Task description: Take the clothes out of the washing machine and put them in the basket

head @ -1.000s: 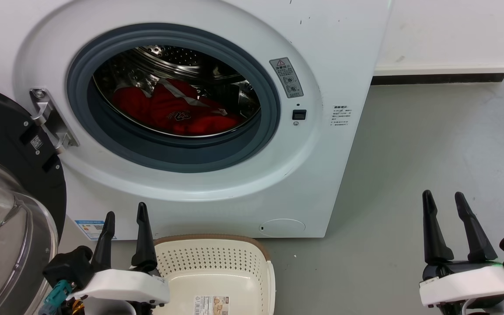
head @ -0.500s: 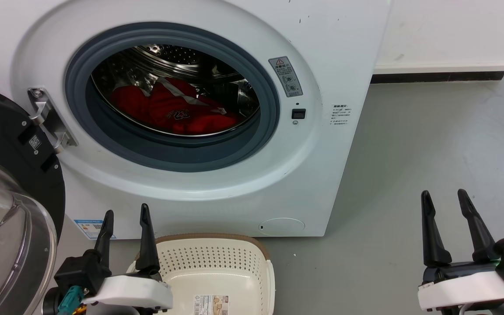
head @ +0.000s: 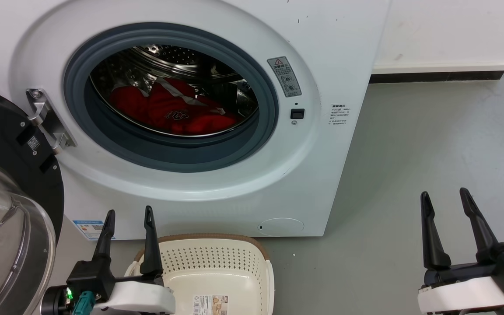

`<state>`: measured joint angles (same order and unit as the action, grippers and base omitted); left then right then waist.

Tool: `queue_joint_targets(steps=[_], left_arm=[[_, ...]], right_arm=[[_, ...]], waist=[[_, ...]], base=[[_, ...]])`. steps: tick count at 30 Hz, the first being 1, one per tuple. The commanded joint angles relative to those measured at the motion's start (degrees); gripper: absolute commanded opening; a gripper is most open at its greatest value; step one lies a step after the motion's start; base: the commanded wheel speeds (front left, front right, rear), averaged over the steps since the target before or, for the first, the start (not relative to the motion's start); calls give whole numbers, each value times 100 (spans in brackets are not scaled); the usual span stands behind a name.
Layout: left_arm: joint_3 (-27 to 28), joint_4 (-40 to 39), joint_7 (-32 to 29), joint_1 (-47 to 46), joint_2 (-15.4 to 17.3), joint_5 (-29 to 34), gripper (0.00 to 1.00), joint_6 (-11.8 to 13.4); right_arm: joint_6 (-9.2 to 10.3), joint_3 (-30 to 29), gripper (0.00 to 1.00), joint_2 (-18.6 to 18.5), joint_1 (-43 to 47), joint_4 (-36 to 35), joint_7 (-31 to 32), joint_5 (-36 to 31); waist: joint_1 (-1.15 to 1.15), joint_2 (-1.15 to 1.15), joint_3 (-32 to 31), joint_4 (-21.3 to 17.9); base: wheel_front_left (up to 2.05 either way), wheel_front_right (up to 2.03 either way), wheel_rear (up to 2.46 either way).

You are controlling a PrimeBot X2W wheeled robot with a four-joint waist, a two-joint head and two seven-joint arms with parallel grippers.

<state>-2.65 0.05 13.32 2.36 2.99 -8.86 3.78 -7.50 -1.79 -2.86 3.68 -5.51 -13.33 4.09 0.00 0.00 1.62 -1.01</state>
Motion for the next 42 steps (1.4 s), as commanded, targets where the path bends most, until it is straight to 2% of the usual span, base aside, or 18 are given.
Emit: queue_joint_targets(steps=[1,16,35,42], left_arm=[[-6,-35,48,56,-3,125,100,25],[-6,-59,201,181,-12,730,100,123],[-15,40,191,206,-14,634,100,140],[39,183,191,109,-12,553,100,71]], right_arm=[[2,15,100,-4,67,-51,-46,-101],[3,53,100,-2,166,-117,-195,-617],[3,50,100,-2,165,48,-188,-458],[3,75,100,-1,115,35,-188,-493]], waist=[[0,0,1,-1],[0,0,8,-34],[0,0,-8,-30],[0,0,35,-45]], base=[[0,0,0],[0,0,0],[0,0,0],[0,0,0]])
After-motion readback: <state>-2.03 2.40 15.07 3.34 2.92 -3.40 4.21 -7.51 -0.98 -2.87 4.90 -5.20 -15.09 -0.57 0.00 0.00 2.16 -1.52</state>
